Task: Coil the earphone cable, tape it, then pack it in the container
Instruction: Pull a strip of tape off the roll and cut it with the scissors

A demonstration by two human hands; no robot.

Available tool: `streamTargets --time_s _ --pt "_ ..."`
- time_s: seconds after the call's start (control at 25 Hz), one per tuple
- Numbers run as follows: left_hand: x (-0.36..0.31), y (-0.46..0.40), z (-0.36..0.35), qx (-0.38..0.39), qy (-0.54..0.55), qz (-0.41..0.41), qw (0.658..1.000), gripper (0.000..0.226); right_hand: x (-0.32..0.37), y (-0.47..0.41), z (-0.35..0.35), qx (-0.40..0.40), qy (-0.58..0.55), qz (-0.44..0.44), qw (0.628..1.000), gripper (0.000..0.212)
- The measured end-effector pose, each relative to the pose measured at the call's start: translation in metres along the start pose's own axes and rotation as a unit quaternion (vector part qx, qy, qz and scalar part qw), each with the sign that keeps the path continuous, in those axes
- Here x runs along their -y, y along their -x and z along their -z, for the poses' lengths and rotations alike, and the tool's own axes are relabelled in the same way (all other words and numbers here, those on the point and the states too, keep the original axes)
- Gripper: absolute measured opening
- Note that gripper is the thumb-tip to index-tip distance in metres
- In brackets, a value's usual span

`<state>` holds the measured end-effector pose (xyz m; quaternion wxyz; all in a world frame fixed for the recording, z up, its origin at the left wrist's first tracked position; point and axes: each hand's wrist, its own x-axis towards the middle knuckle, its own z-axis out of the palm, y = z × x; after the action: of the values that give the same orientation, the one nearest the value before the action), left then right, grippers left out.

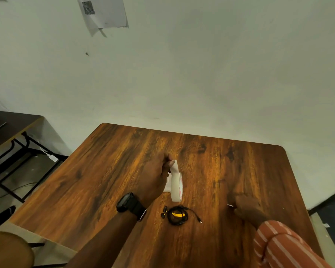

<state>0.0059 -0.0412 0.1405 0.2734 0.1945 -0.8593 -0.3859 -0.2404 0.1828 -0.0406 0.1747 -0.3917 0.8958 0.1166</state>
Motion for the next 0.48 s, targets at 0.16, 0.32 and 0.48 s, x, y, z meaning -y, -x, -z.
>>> streamTargets --time_s 0.16,0.32,0.48 --pt "-0.007 0.002 0.011 0.005 -0.012 -0.014 1.0 0.009 0.019 0.031 0.02 -0.025 -0.127 0.042 0.991 0.027" --pt "-0.02 0.002 0.02 0.005 -0.049 -0.034 0.998 0.009 0.055 0.061 0.025 -0.082 -0.563 0.026 0.822 0.012" --pt "-0.031 0.005 0.03 -0.001 -0.029 -0.042 0.999 0.008 0.11 0.107 0.072 -0.039 -0.804 0.026 0.593 0.019"
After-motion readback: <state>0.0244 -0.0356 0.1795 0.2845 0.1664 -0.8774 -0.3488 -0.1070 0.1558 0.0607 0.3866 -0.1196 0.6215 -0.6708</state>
